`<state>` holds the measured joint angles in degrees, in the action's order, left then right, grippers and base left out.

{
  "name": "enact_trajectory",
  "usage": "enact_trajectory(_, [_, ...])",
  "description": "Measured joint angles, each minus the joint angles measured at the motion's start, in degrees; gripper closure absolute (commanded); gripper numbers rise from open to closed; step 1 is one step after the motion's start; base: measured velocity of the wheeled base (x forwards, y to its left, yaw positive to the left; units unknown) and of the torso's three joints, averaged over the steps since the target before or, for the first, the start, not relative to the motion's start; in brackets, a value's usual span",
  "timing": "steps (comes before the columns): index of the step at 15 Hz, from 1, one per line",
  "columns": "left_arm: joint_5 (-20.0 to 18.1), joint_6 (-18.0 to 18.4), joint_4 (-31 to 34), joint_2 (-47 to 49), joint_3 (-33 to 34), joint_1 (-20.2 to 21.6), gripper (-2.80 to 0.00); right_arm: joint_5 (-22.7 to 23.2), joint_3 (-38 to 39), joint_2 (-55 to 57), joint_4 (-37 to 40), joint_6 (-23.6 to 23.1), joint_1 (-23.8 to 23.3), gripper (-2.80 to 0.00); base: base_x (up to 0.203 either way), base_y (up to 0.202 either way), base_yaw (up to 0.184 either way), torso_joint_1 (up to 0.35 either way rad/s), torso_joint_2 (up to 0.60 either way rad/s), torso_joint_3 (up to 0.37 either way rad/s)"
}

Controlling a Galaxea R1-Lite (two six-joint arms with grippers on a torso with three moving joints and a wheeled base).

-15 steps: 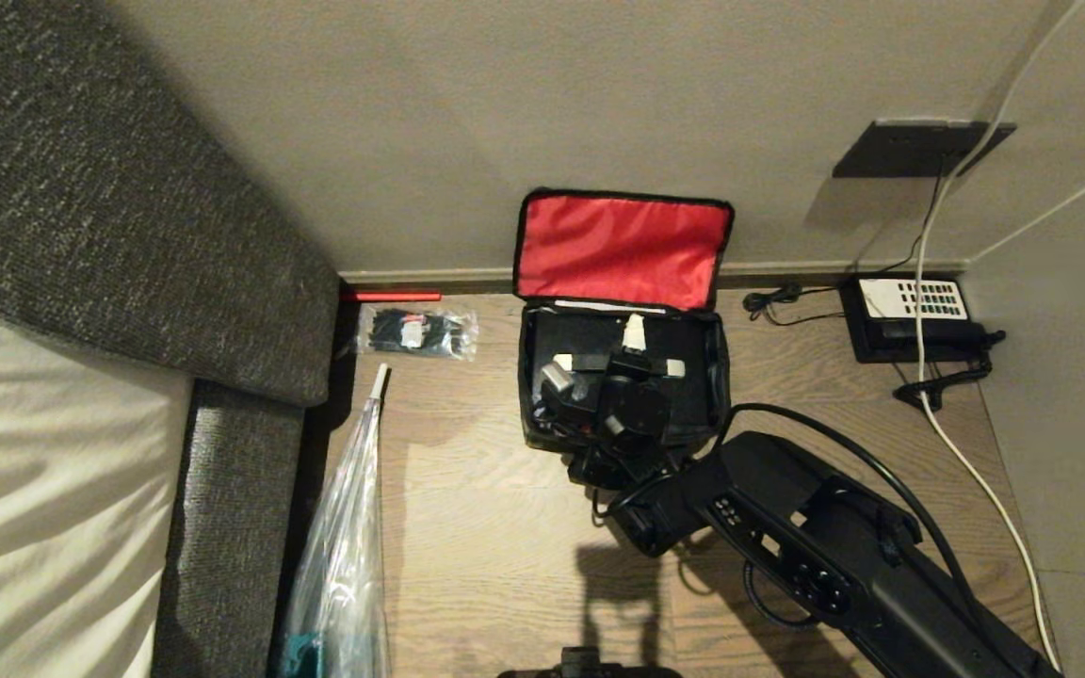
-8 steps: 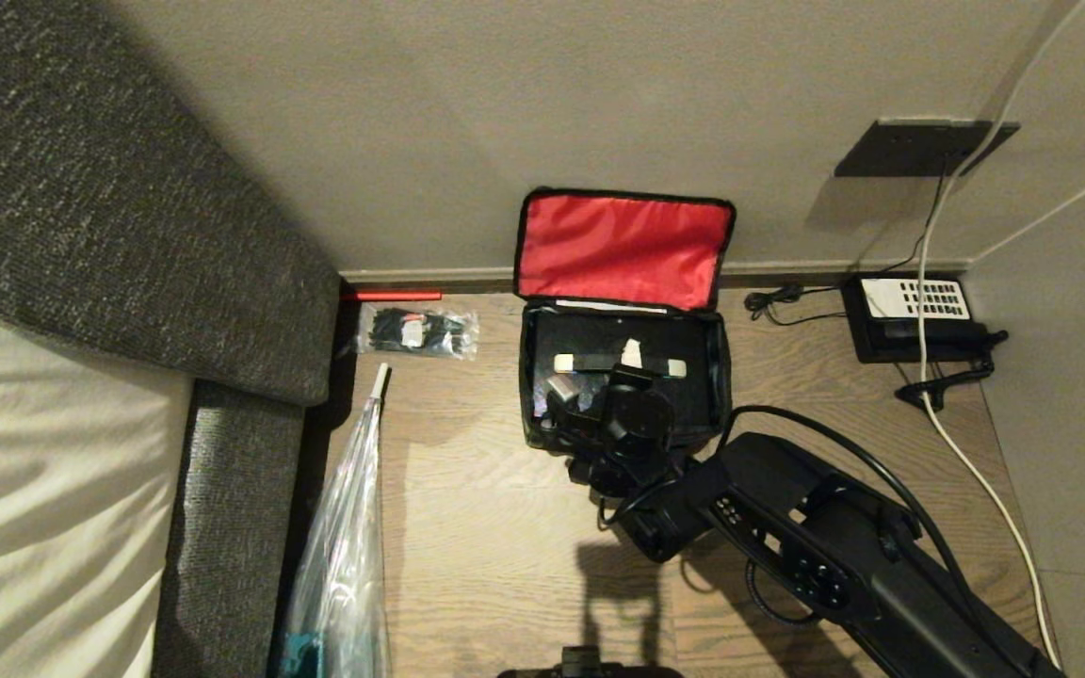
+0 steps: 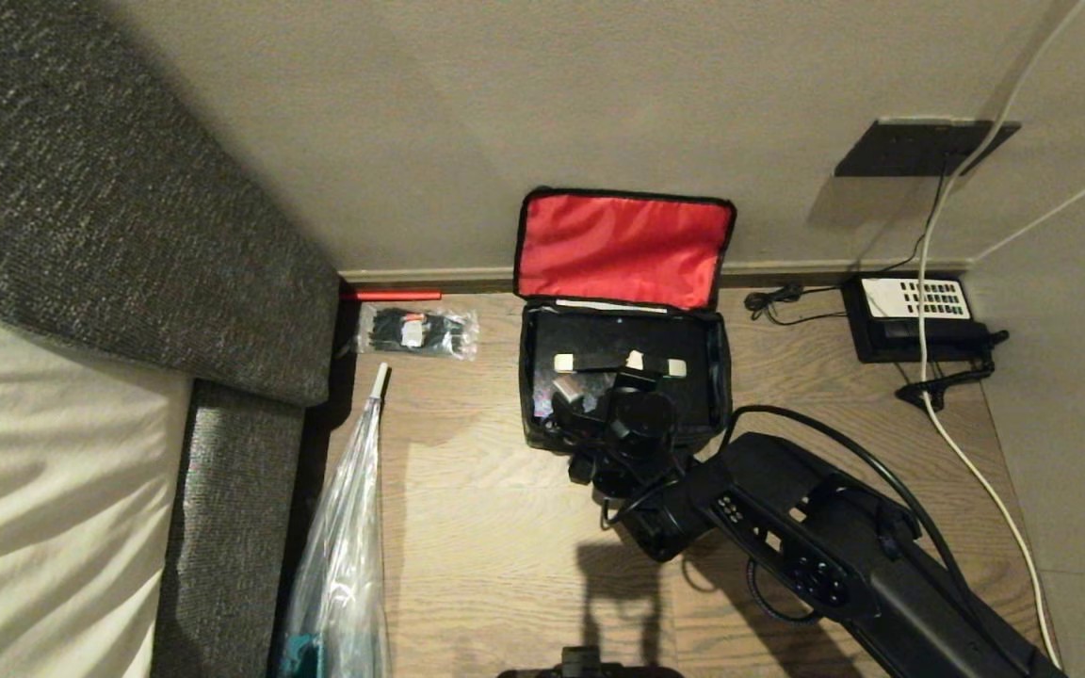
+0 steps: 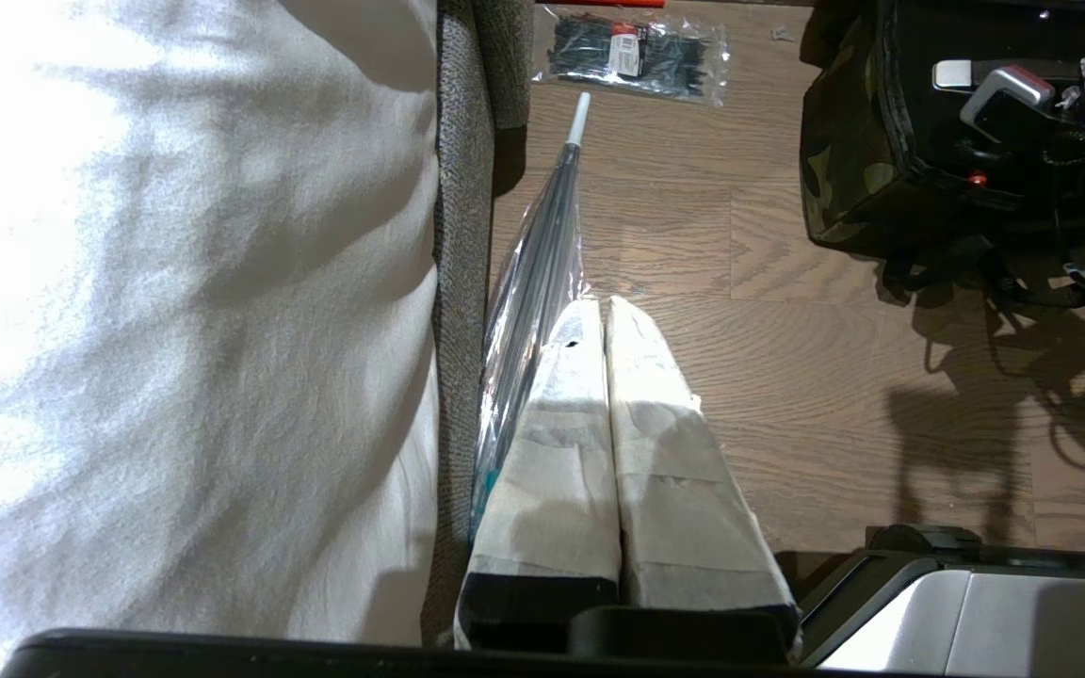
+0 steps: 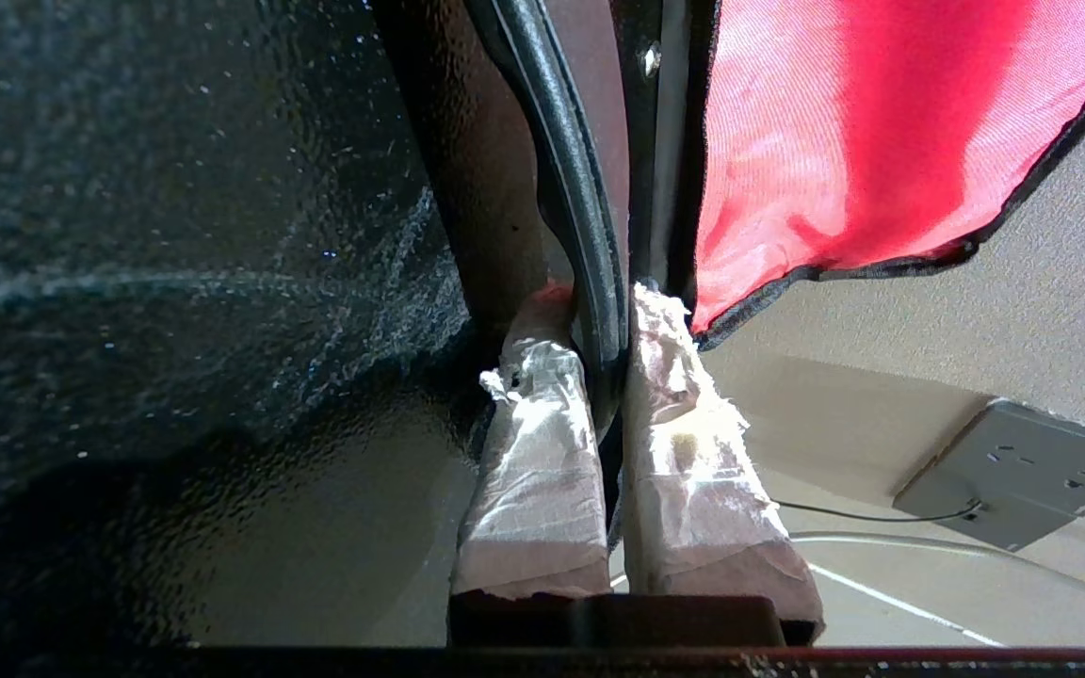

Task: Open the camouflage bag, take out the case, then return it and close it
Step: Lift the black box

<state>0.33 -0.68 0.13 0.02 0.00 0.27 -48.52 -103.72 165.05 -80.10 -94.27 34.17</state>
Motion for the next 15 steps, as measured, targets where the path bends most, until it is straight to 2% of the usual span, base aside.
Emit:
enact_trajectory(6, [0.0,0.0,0.0,0.0,0.0,0.0,0.00,0.0,-1.4,0.0,0.6,-0.3,0.0,0.00,0.000,0.000,0.000,0.000,0.00,0.000])
enact_trajectory(7, [0.0,0.0,0.0,0.0,0.0,0.0,0.00,0.0,-1.4,0.1,0.5,-0.4,0.0,-2.80,0.000,0.000,0.000,0.000,0.00,0.000])
enact_trajectory(15, [0.0,0.0,0.0,0.0,0.0,0.0,0.00,0.0,-2.5,0.2,1.2,-0.2,0.0,-2.80,0.000,0.000,0.000,0.000,0.00,0.000])
